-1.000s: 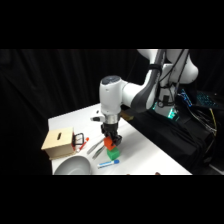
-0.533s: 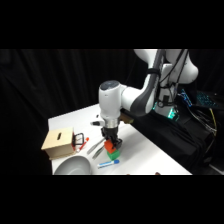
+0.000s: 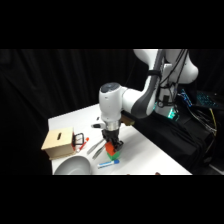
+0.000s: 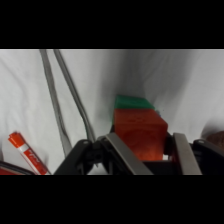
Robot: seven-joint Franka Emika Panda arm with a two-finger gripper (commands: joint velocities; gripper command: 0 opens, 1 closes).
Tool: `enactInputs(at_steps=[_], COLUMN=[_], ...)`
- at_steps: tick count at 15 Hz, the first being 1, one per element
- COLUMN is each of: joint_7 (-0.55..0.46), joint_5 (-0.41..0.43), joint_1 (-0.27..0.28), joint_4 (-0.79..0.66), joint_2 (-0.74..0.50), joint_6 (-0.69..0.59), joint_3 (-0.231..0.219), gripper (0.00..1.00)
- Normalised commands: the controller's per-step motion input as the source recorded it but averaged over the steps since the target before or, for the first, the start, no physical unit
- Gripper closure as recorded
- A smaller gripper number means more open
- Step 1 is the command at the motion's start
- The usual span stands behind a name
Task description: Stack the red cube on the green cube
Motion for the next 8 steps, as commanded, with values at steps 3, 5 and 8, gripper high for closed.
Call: enactInputs(at_steps=[3,5,8], joint_7=[0.08,0.13,0.14], joint_5=[0.002,-0.036,-0.04], joint_1=[0.069,0.103,0.112], joint_4=[0.07,0.07,0.06], joint_2=[0.0,-0.04,-0.1], joint_6=[-0.04,-0.1,-0.18], joint_3=[-0.061,-0.091,-0.086], gripper=[0.0,0.0,0.0])
